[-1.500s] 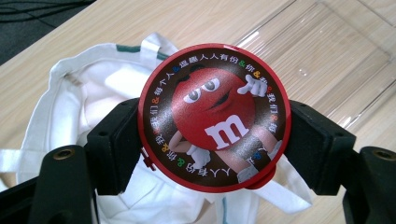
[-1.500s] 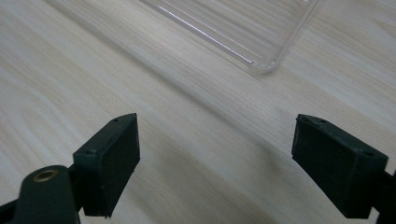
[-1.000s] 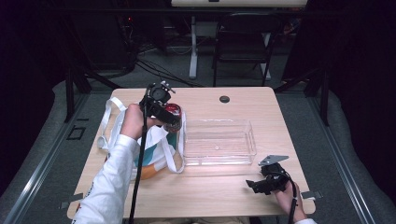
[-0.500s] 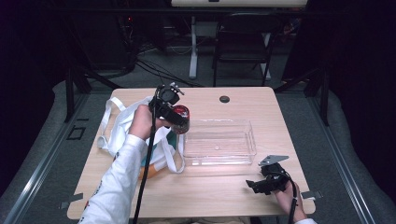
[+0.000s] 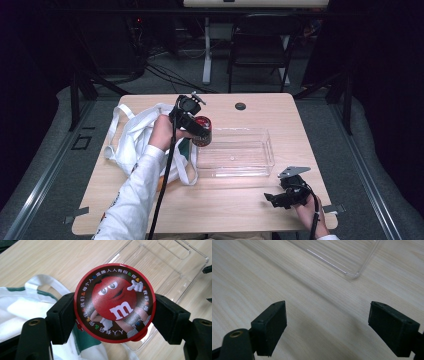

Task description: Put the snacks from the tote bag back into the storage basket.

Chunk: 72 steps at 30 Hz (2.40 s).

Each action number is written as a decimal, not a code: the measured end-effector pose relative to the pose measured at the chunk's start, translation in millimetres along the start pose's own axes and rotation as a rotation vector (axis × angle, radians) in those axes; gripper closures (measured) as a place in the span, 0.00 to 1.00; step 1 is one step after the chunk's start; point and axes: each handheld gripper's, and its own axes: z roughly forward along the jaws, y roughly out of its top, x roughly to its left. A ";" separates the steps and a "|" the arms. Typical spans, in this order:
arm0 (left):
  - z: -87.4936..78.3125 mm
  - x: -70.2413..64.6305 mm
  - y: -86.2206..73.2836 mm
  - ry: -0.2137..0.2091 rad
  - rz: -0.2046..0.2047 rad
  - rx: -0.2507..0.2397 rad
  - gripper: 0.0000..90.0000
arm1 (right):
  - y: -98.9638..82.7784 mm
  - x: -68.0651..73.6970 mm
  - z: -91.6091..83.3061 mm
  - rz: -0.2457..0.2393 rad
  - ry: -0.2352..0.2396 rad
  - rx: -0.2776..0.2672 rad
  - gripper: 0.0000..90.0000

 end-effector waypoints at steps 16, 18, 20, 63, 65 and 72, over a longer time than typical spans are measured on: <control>16.6 -11.9 -1.7 -0.042 -0.002 -0.009 0.29 | 0.4 1.5 -0.3 -0.006 0.000 0.000 0.16; 18.3 -13.2 -2.3 -0.044 0.000 -0.007 0.29 | 0.4 2.1 0.0 -0.003 0.003 -0.001 0.16; 20.5 -14.5 -3.2 -0.048 -0.002 -0.009 0.29 | 0.3 2.1 -0.3 -0.004 0.004 0.000 0.16; 82.7 -17.9 -26.8 -0.065 -0.051 0.079 0.29 | -0.3 2.0 -1.1 -0.002 0.006 -0.004 0.16; 84.9 -18.1 -28.5 -0.060 -0.063 0.083 0.29 | -0.3 2.3 -1.4 -0.004 0.010 -0.005 0.16; 89.3 -20.4 -33.8 -0.053 -0.072 0.102 0.29 | 0.3 2.6 -0.5 -0.007 0.004 0.003 0.16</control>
